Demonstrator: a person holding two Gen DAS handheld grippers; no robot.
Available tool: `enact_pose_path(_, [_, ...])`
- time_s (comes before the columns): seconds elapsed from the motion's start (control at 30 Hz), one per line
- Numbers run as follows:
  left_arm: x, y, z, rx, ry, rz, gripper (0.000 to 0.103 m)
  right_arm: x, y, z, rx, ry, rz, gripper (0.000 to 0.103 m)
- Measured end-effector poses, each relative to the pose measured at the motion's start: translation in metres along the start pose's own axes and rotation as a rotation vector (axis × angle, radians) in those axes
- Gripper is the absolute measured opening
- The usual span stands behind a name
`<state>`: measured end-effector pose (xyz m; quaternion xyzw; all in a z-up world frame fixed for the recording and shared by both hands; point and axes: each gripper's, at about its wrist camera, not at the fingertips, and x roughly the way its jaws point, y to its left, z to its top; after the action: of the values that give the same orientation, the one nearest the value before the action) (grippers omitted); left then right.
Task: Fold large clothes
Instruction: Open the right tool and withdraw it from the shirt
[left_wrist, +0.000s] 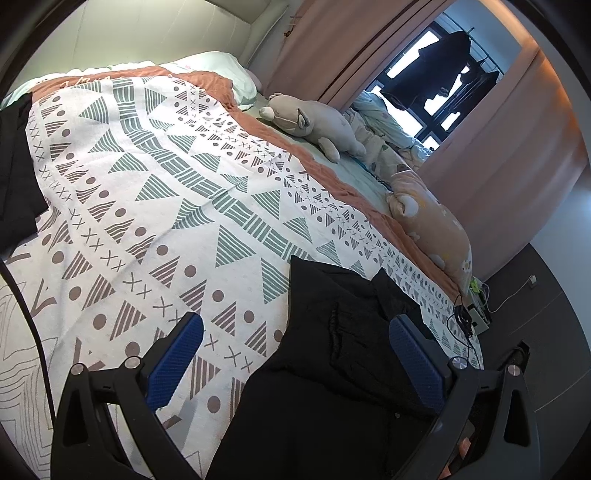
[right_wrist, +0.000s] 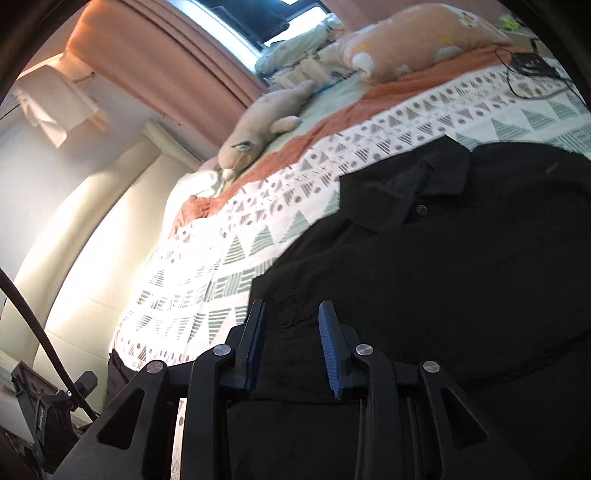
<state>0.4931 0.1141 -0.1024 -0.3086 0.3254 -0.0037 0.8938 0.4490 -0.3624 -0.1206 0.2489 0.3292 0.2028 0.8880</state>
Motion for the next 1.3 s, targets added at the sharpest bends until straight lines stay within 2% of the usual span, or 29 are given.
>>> enact_pose_path(0.17, [0.002,-0.006,-0.003,0.017,0.014,0.005,0.103,-0.011,-0.017,-0.006,0.022,0.024,-0.083,0.026])
enact_pose_path(0.3, [-0.001,-0.016,-0.008,0.068,0.016,0.021,0.103,-0.033,-0.020,-0.010,0.020,0.019,-0.097,0.026])
enact_pose_path(0.33, [-0.002,-0.018,-0.010,0.079,0.024,0.034,0.103,-0.035,-0.009,-0.012,0.021,0.016,-0.107,0.026])
enact_pose_path(0.47, [-0.025,-0.019,-0.021,0.057,0.003,0.026,0.103,-0.080,-0.012,-0.030,0.033,-0.007,-0.133,0.028])
enact_pose_path(0.5, [-0.031,-0.022,-0.027,0.081,0.003,0.036,0.103,-0.091,-0.013,-0.035,0.029,-0.007,-0.135,0.039])
enact_pose_path(0.53, [-0.037,-0.026,-0.035,0.112,0.008,0.056,0.103,-0.106,-0.015,-0.040,0.021,-0.010,-0.142,0.063])
enact_pose_path(0.6, [-0.047,-0.032,-0.049,0.153,0.028,0.070,0.103,-0.132,-0.018,-0.048,0.012,-0.025,-0.157,0.082])
enact_pose_path(0.73, [-0.075,-0.043,-0.075,0.199,0.055,0.053,0.103,-0.181,-0.018,-0.065,-0.006,-0.043,-0.171,0.082])
enact_pose_path(0.83, [-0.101,-0.053,-0.092,0.253,0.043,0.052,0.103,-0.209,-0.016,-0.081,-0.019,-0.055,-0.174,0.082])
enact_pose_path(1.03, [-0.139,-0.062,-0.111,0.293,0.027,0.033,0.103,-0.268,-0.027,-0.113,-0.002,-0.069,-0.190,0.082])
enact_pose_path(1.3, [-0.181,-0.075,-0.137,0.362,-0.010,-0.018,0.103,-0.352,-0.039,-0.144,0.009,-0.153,-0.322,0.082])
